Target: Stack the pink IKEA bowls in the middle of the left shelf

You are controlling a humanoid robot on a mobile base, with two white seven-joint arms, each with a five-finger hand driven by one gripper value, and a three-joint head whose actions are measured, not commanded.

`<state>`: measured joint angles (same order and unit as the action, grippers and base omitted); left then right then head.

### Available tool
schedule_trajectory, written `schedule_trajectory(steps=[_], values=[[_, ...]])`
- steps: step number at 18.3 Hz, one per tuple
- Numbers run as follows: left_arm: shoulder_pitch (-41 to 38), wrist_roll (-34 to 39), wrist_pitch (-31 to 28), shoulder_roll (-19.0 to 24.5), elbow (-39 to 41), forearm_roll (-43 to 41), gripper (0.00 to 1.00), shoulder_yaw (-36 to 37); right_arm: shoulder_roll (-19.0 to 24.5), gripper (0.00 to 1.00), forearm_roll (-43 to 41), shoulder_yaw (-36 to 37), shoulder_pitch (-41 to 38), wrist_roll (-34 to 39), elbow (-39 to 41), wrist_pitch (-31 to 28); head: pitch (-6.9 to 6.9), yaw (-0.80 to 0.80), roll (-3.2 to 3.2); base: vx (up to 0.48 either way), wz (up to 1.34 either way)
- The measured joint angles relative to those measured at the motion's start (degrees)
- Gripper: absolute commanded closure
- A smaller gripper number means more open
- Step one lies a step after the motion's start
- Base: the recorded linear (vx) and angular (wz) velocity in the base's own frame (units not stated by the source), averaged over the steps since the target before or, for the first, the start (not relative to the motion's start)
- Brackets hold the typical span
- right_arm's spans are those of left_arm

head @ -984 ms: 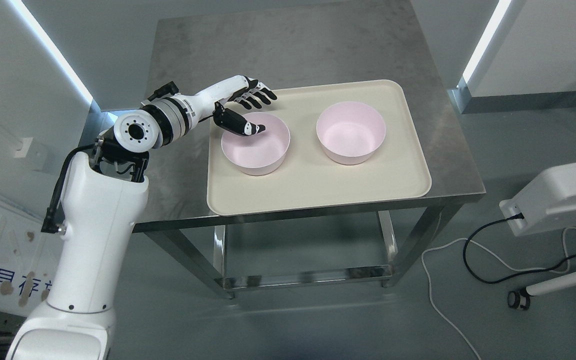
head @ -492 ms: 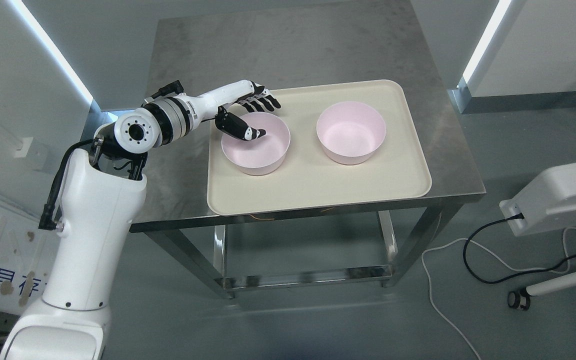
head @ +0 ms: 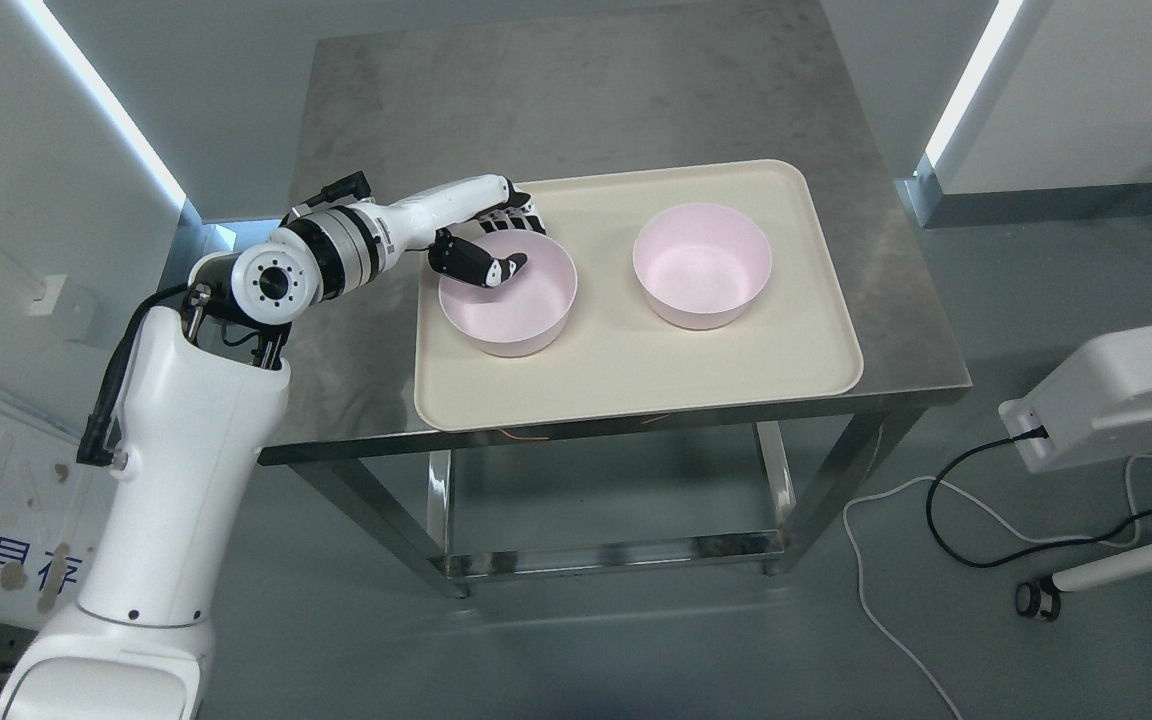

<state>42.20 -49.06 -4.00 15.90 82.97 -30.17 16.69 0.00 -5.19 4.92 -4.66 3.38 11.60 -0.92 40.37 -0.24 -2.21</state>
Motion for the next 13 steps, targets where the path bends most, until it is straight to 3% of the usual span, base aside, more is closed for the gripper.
schedule_trajectory(steps=[2, 6, 13], values=[[-0.48, 1.17, 0.76, -0.25, -0.25, -0.18, 0.82, 0.13, 0.0, 0.0, 0.0, 0.0, 0.0, 0.05, 0.0, 0.0, 0.0, 0.0, 0.0, 0.0, 0.0], [-1.27, 2.4, 1.74, -0.91, -0.79, -0.76, 0.99, 0.21, 0.0, 0.0, 0.0, 0.0, 0.0, 0.11, 0.0, 0.0, 0.0, 0.0, 0.0, 0.0, 0.0], [-2.03, 1.59, 3.2, -4.49, -1.83, -0.87, 1.0, -2.68, 0.0, 0.0, 0.0, 0.0, 0.0, 0.13, 0.0, 0.0, 0.0, 0.0, 0.0, 0.001, 0.01]])
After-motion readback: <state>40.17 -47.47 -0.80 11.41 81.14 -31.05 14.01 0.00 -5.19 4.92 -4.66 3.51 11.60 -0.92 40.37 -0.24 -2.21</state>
